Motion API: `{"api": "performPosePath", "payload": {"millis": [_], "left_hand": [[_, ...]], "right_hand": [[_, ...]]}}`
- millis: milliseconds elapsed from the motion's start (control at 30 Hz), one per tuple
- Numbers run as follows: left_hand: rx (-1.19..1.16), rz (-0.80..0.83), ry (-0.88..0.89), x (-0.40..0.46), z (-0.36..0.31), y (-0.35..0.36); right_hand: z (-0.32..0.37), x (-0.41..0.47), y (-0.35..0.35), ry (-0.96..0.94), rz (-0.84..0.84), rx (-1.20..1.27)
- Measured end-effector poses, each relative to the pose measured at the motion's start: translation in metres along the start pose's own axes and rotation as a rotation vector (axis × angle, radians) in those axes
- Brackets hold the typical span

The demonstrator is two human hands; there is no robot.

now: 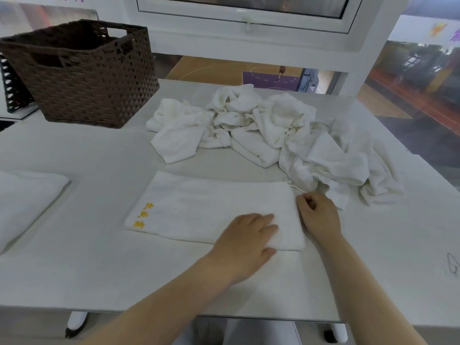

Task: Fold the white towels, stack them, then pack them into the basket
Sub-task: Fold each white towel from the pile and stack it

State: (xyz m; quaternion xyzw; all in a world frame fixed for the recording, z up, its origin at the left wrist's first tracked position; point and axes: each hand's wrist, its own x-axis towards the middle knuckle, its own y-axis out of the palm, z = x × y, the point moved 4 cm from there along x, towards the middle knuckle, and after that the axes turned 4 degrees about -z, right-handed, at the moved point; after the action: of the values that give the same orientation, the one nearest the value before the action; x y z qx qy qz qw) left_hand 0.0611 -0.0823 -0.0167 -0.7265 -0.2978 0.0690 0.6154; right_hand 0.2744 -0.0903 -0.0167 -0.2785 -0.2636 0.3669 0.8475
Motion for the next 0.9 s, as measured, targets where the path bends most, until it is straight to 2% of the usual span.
{"api": "performPosePath", "payload": {"millis": [167, 267, 433, 533, 667, 900], "left_hand": [[0.148, -0.085, 0.203, 0.026, -0.046, 0.013], [0.22, -0.108, 0.193, 0.036, -0.052, 0.014], [0.234, -0.033, 0.106, 0.04, -0.056, 0.016], [0.086, -0.058, 0.05, 0.04, -0.056, 0.006], [-0.207, -0.176, -0.058, 0.039, -0.046, -0.016], [-0.878, -0.389, -0.391, 0.035, -0.02, -0.06]], "right_hand": [[-0.001, 0.007, 0.004, 0.048, 0.172, -0.055], [0.001, 0.012, 0.003, 0.09, 0.234, -0.064], [0.011, 0.018, 0.003, 0.074, 0.361, -0.112], [0.015, 0.02, 0.004, 0.135, 0.415, -0.085], [0.034, 0.028, -0.003, 0.185, 0.413, 0.033], [0.12, 0.054, -0.03, 0.095, 0.275, 0.063]]}}
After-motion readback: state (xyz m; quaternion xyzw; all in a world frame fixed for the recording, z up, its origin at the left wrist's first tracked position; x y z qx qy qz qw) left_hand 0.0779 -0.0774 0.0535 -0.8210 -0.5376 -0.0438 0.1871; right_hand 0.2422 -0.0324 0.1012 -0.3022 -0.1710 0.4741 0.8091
